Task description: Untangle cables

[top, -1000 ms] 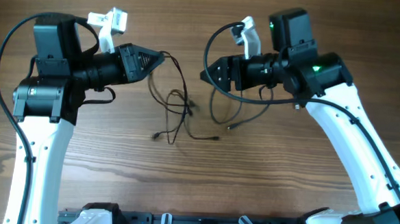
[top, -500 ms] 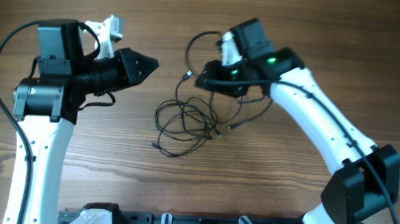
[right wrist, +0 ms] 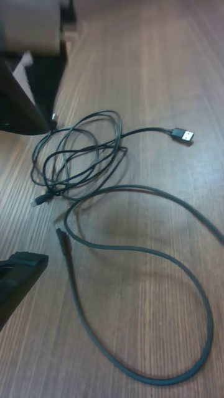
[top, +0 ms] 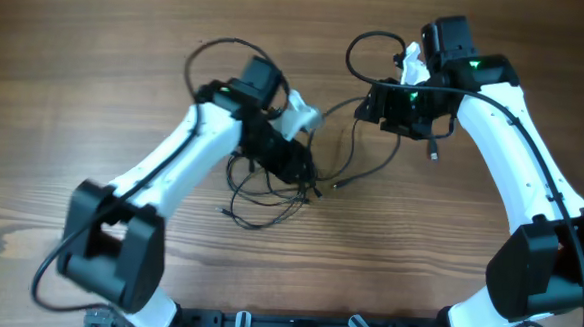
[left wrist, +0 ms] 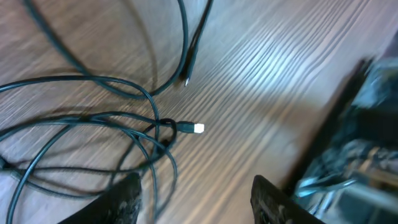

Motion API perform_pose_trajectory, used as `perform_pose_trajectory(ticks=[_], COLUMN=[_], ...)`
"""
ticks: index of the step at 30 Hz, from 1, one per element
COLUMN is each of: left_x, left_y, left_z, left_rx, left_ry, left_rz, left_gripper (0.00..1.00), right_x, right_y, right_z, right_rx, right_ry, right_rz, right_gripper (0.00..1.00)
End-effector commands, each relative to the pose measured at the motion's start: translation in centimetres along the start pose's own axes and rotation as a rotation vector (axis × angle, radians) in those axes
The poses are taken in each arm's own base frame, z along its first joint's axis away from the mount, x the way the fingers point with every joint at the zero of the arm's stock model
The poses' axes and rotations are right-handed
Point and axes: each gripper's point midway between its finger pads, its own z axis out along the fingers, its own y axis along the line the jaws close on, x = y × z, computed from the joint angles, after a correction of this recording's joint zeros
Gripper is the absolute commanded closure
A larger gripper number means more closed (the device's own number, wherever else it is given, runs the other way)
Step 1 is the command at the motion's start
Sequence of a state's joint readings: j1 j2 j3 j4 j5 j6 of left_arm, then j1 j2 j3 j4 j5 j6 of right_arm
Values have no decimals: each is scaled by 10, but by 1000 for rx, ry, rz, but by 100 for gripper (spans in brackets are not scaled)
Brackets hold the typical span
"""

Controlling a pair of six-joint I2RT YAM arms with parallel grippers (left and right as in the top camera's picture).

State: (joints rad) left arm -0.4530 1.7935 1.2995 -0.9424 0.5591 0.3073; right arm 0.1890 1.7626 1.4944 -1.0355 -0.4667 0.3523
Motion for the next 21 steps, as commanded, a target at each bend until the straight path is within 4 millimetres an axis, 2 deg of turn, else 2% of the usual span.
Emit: perform_pose_trajectory(ticks=[1,5,7,11,12,13,14,16,18,19,21], left_x=[20,29,35,40,39,38,38,33,20,4,-39], left_y=[31,38,38,33,32,33,34,30,19,10,-5], left_z=[32,46,49,52,53,54,54,48,26,3,-58], left_rx=[-119,-108,-99,-91,-92,-100,-107,-109,-113,-134,-211], left_ry=[142,199,224,248,247,245,247,237,225,186,33], left_rz=[123,180,166,171,178,184,187,189,193,171,99], left_gripper=[41,40,47,50,61,93,96,96,96,96,96], right_x=[1,3,5,5,5,5,6,8,9,9,10], right_y=[0,-1,-1,-1,-1,-1,-1,0,5,10,23], right_z=[0,0,0,0,0,0,0,0,2,4,9], right_rx=[0,4,5,5,5,5,4,4,1,-8,-33], right_ry=[5,14,20,20,20,22,27,33,32,29,25], right_rz=[-36,-32,-29,-33,-33,-32,-30,-22,-12,-21,-41], right_gripper=[37,37,37,37,37,37,37,37,39,40,41])
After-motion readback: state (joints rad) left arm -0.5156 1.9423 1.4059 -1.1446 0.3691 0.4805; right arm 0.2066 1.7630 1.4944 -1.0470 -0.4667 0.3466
